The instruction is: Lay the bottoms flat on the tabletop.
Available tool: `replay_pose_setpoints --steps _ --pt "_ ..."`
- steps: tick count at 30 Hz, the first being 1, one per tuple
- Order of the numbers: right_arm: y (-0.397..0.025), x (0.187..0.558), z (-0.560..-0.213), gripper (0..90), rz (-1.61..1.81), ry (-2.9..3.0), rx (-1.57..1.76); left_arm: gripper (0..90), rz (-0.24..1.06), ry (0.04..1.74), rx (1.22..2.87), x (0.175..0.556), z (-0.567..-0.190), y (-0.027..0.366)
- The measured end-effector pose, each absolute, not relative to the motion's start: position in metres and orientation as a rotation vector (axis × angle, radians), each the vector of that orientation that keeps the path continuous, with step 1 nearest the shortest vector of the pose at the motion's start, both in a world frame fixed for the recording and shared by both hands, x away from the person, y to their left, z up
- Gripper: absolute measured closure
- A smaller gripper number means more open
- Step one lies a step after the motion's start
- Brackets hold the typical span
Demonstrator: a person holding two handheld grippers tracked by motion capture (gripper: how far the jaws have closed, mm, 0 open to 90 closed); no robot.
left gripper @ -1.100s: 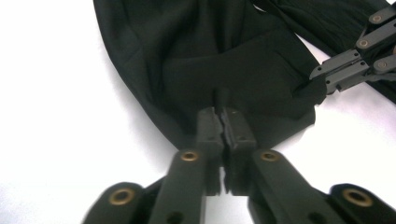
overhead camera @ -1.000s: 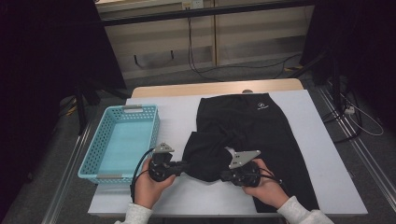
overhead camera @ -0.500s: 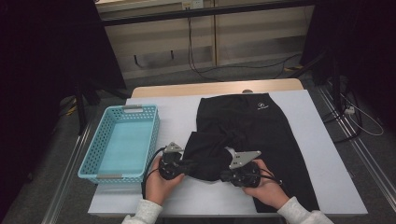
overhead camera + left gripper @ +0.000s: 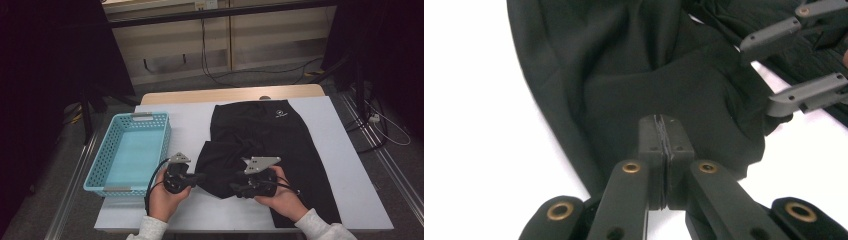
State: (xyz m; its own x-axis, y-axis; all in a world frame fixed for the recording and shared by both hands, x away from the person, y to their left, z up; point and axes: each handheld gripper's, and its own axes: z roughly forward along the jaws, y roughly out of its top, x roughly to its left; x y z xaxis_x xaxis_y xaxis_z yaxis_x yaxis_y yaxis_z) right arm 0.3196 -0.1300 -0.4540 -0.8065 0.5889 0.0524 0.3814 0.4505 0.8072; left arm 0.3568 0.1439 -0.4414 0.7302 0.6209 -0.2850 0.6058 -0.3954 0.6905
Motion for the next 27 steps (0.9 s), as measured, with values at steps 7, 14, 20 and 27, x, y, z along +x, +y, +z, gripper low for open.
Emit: replay_pose_setpoints --steps 7,14,20,27 --pt "-0.117 0.326 -0.457 53.8 1.232 2.45 0.857 88.7 0.034 0.931 2.102 0.352 -0.439 0.152" --pt "-0.116 0.335 -0.464 54.5 1.208 2.448 0.909 87.9 0.05 0.945 2.069 0.348 -0.432 0.162" --pt "-0.117 0.334 -0.459 53.7 1.226 2.432 0.903 66.5 0.134 0.947 2.036 0.348 -0.428 0.164" --pt "-0.135 0.337 -0.452 53.7 1.212 2.356 0.951 40.5 0.224 0.954 2.06 0.355 -0.437 0.159"
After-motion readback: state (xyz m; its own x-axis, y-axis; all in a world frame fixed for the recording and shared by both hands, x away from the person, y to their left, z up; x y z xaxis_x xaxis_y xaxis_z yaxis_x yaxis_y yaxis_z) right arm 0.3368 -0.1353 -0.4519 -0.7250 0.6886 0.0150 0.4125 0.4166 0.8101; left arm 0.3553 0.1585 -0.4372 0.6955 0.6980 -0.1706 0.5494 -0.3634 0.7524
